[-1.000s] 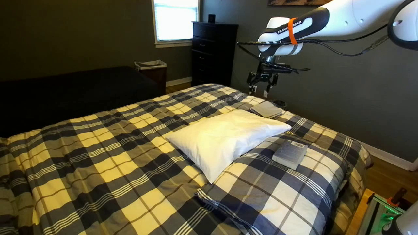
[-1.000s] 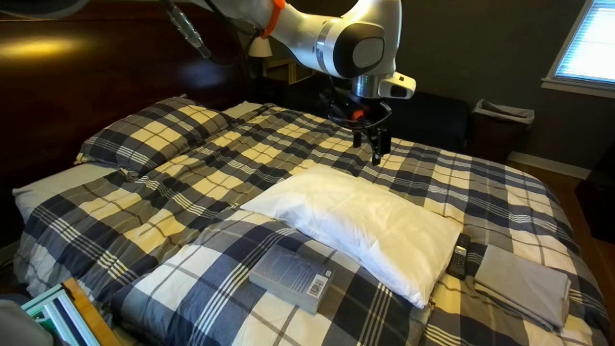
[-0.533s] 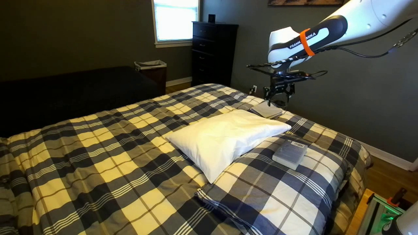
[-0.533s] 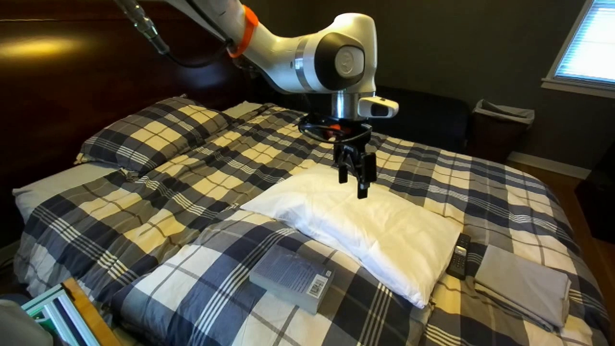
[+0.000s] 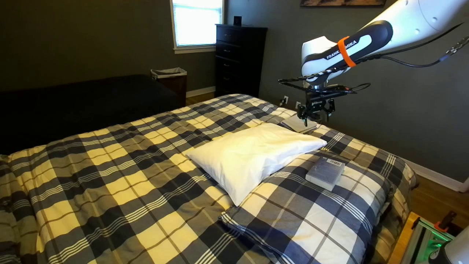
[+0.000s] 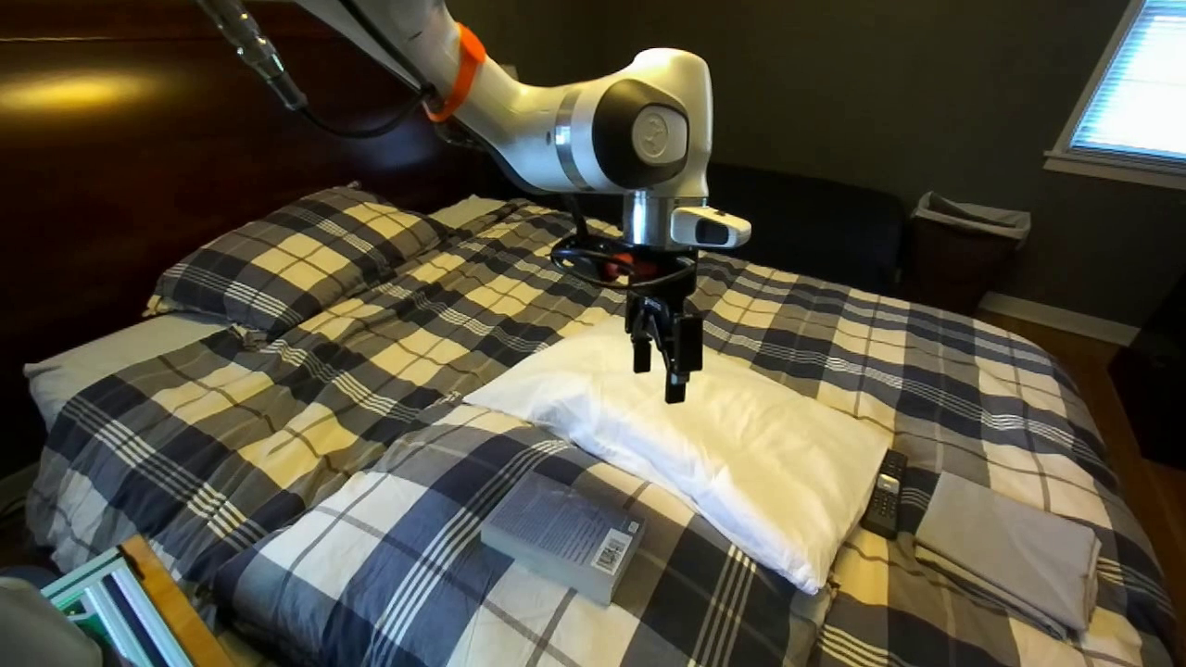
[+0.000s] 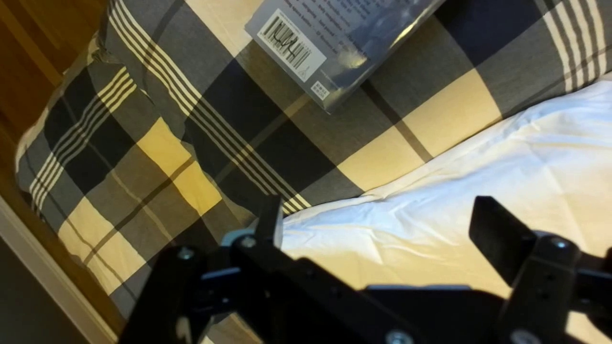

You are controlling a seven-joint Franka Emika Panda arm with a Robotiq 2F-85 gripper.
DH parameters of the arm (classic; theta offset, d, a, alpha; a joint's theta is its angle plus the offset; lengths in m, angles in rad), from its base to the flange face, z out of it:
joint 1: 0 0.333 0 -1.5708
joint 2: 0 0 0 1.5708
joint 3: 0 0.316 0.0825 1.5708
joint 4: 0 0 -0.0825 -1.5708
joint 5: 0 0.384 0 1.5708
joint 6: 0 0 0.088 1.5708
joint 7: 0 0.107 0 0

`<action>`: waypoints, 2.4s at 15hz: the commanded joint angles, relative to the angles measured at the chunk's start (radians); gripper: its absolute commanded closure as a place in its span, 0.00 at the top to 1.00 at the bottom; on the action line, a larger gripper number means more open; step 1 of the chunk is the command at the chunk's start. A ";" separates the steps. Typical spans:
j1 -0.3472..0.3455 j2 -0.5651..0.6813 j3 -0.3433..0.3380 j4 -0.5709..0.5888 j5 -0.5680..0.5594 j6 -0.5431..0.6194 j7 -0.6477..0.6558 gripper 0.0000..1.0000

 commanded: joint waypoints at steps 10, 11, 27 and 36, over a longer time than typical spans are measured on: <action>-0.007 -0.049 0.009 -0.191 0.016 0.043 0.070 1.00; -0.003 -0.042 0.010 -0.202 0.009 0.045 0.091 1.00; 0.069 0.159 0.015 -0.237 -0.054 0.207 0.167 1.00; 0.089 0.273 0.002 -0.181 -0.069 0.176 0.148 1.00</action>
